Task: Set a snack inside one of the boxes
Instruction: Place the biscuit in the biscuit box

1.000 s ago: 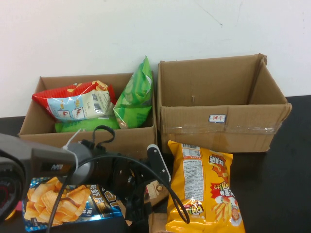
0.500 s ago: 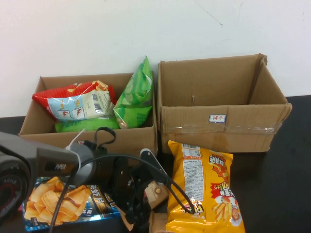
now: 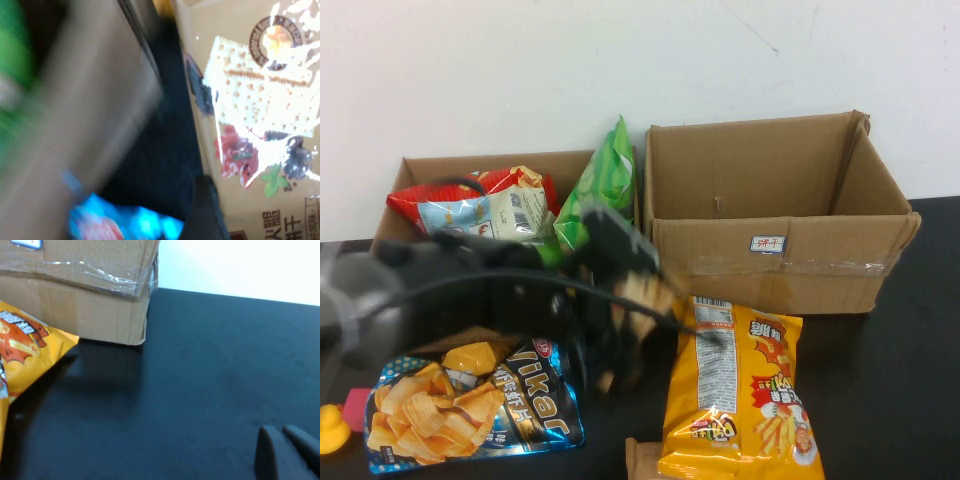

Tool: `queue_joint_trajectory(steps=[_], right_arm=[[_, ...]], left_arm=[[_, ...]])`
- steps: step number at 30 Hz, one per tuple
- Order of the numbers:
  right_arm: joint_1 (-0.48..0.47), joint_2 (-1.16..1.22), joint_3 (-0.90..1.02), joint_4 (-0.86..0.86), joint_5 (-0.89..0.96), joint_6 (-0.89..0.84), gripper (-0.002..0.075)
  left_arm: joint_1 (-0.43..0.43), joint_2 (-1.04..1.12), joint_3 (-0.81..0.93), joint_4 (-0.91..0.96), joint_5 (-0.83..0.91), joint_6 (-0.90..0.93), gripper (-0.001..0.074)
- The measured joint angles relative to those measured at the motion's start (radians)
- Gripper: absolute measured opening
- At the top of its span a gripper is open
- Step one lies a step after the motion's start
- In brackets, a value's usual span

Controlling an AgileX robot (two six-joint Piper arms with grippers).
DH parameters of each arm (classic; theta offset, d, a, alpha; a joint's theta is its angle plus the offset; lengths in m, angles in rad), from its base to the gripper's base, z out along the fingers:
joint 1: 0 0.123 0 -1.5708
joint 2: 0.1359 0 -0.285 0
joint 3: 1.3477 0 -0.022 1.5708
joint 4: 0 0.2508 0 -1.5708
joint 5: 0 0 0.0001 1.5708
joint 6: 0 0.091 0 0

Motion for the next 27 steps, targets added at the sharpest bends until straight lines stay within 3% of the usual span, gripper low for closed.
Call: queue_joint_trajectory(steps=[6, 9, 16, 22, 27], right_arm=[[0.000, 0.000, 0.000, 0.000, 0.000, 0.000, -0.0001], [0.000, 0.000, 0.000, 0.000, 0.000, 0.000, -0.0001], [0.000, 0.000, 0.000, 0.000, 0.000, 0.000, -0.0001], [0.000, 0.000, 0.000, 0.000, 0.000, 0.000, -0.0001], [0.000, 0.000, 0.000, 0.000, 0.000, 0.000, -0.0001]], left_arm=[[0.000, -0.136, -0.003, -0.134, -0.372, -0.008, 0.0445], [0.000, -0.118, -0.051, -0.126, -0.456, -0.008, 0.0445], [-0.002, 0.112, -0.332, -0.089, -0.422, -0.042, 0.0445], [-0.004, 0.377, -0.629, -0.106, -0.279, -0.070, 0.0445], [-0.009, 0.469, -0.759, -0.108, -0.137, -0.085, 0.0577]])
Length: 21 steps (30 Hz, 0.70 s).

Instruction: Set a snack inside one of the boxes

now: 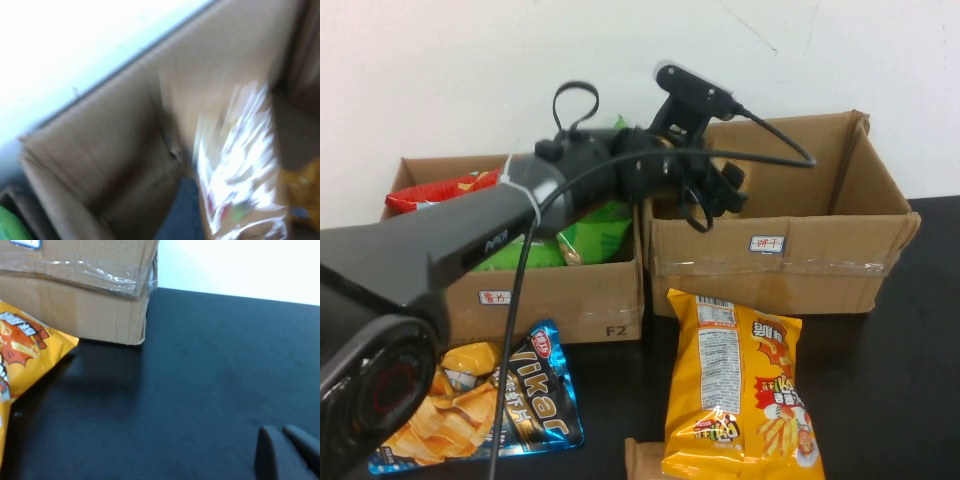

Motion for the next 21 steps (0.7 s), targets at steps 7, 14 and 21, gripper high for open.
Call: queue_joint_trajectory(steps=[7, 14, 21], right_arm=[[0.000, 0.000, 0.000, 0.000, 0.000, 0.000, -0.0001], [0.000, 0.000, 0.000, 0.000, 0.000, 0.000, -0.0001], [0.000, 0.000, 0.000, 0.000, 0.000, 0.000, -0.0001]], left_arm=[[0.003, -0.112, -0.038, 0.004, 0.237, -0.001, 0.0244], [0.009, -0.331, 0.131, 0.028, 0.324, 0.017, 0.0013], [0.009, -0.626, 0.473, 0.037, 0.295, 0.022, 0.0000]])
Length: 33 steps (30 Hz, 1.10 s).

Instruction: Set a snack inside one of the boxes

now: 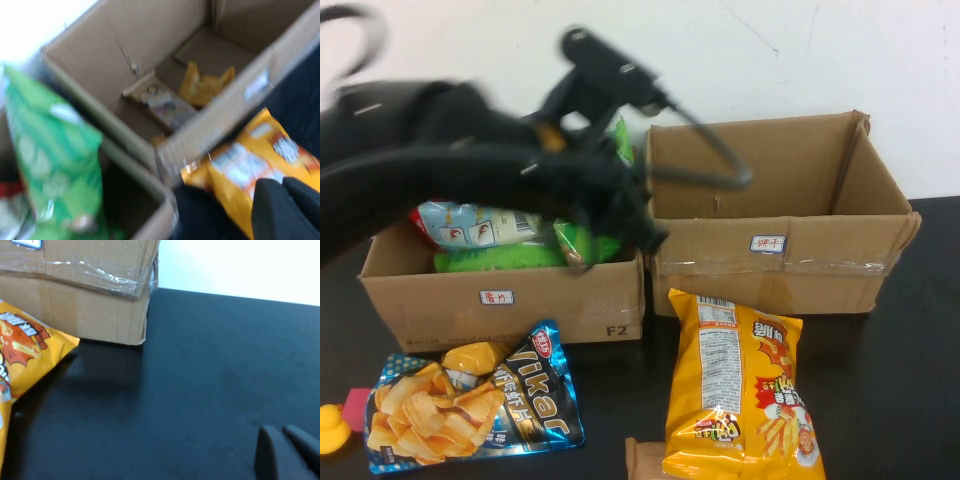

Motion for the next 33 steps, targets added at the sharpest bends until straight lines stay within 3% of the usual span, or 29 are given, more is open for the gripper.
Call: queue_joint_trajectory(steps=[4, 7, 13, 16, 22, 28, 33], right_arm=[[0.000, 0.000, 0.000, 0.000, 0.000, 0.000, -0.0001], [0.000, 0.000, 0.000, 0.000, 0.000, 0.000, -0.0001], [0.000, 0.000, 0.000, 0.000, 0.000, 0.000, -0.0001], [0.000, 0.000, 0.000, 0.000, 0.000, 0.000, -0.0001], [0.000, 0.000, 0.000, 0.000, 0.000, 0.000, -0.0001], [0.000, 0.000, 0.000, 0.000, 0.000, 0.000, -0.0001], [0.000, 0.000, 0.000, 0.000, 0.000, 0.000, -0.0001]], left_arm=[[0.004, -0.172, 0.143, -0.011, 0.054, -0.004, 0.0000], [0.004, -0.274, 0.217, -0.027, 0.186, -0.009, 0.0000], [0.005, -0.387, 0.231, 0.012, 0.442, 0.035, 0.0000], [0.005, -0.483, 0.233, 0.057, 0.463, -0.011, -0.0001], [0.006, -0.689, 0.365, 0.173, 0.276, -0.136, -0.0001], [0.013, -0.933, 0.669, 0.411, -0.004, -0.514, -0.0001], [0.111, -1.146, 0.937, 0.459, -0.195, -0.624, -0.0001]])
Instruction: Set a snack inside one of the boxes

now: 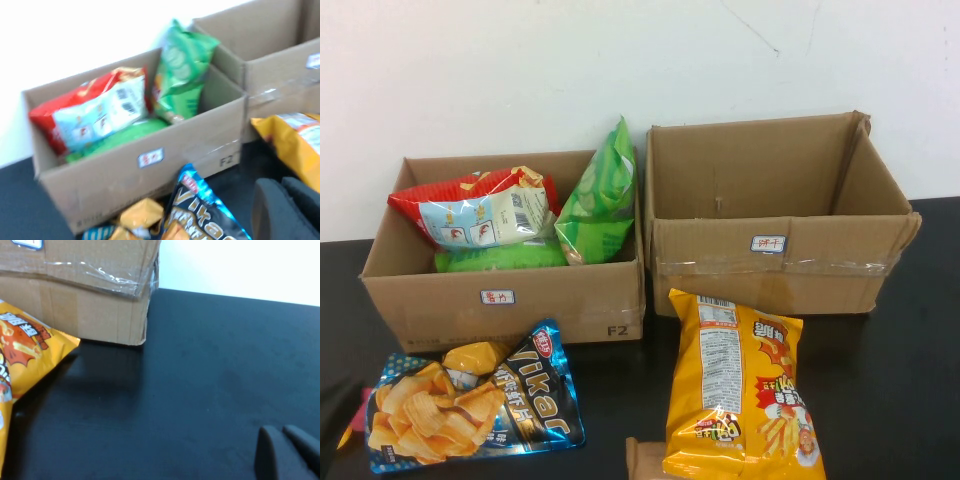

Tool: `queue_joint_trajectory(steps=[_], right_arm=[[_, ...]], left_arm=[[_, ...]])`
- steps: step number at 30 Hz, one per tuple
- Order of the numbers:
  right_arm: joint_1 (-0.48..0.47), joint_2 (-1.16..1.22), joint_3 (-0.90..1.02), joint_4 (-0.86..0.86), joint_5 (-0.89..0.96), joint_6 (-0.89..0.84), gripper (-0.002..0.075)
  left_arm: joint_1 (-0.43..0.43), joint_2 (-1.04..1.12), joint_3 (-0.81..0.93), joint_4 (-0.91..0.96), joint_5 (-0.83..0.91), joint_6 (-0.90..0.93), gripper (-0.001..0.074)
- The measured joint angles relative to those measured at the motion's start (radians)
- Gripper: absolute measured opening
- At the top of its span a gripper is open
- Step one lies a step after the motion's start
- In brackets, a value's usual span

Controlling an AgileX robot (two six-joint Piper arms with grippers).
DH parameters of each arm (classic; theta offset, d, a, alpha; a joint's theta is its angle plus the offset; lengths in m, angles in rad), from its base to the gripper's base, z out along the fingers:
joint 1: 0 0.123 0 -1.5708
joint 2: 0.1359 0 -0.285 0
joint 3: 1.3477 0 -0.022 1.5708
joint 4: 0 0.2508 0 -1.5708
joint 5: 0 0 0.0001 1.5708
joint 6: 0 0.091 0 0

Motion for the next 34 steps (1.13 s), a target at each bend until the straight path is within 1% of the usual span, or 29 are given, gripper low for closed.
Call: queue_joint_trajectory(steps=[3, 6, 9, 13, 15, 18, 20, 22, 25, 27, 29, 31, 34], right_arm=[[0.000, 0.000, 0.000, 0.000, 0.000, 0.000, -0.0001], [0.000, 0.000, 0.000, 0.000, 0.000, 0.000, -0.0001], [0.000, 0.000, 0.000, 0.000, 0.000, 0.000, -0.0001], [0.000, 0.000, 0.000, 0.000, 0.000, 0.000, -0.0001], [0.000, 0.000, 0.000, 0.000, 0.000, 0.000, -0.0001], [0.000, 0.000, 0.000, 0.000, 0.000, 0.000, -0.0001], [0.000, 0.000, 0.000, 0.000, 0.000, 0.000, -0.0001], [0.000, 0.000, 0.000, 0.000, 0.000, 0.000, -0.0001], [0.000, 0.000, 0.000, 0.000, 0.000, 0.000, -0.0001], [0.000, 0.000, 0.000, 0.000, 0.000, 0.000, -0.0001], [0.000, 0.000, 0.000, 0.000, 0.000, 0.000, -0.0001], [0.000, 0.000, 0.000, 0.000, 0.000, 0.000, -0.0001], [0.000, 0.000, 0.000, 0.000, 0.000, 0.000, -0.0001]], left_arm=[[0.107, -0.121, 0.136, -0.066, -0.056, -0.009, -0.0001], [0.219, -0.219, 0.241, -0.125, -0.091, -0.007, -0.0001], [0.323, -0.305, 0.319, -0.142, -0.110, 0.030, -0.0001], [0.447, -0.403, 0.378, -0.159, -0.114, 0.096, -0.0001], [0.507, -0.416, 0.393, -0.168, -0.115, 0.104, -0.0001], [0.571, -0.417, 0.405, -0.190, -0.117, 0.117, -0.0001], [0.584, -0.417, 0.413, -0.200, -0.121, 0.124, -0.0001], [0.569, -0.417, 0.416, -0.212, -0.103, 0.134, -0.0001], [0.504, -0.417, 0.416, -0.216, -0.043, 0.161, -0.0001], [0.457, -0.417, 0.416, -0.216, -0.033, 0.180, -0.0001], [0.428, -0.417, 0.416, -0.216, -0.033, 0.190, -0.0001], [0.421, -0.417, 0.416, -0.216, -0.033, 0.197, -0.0001], [0.432, -0.417, 0.416, -0.216, -0.033, 0.201, -0.0001]])
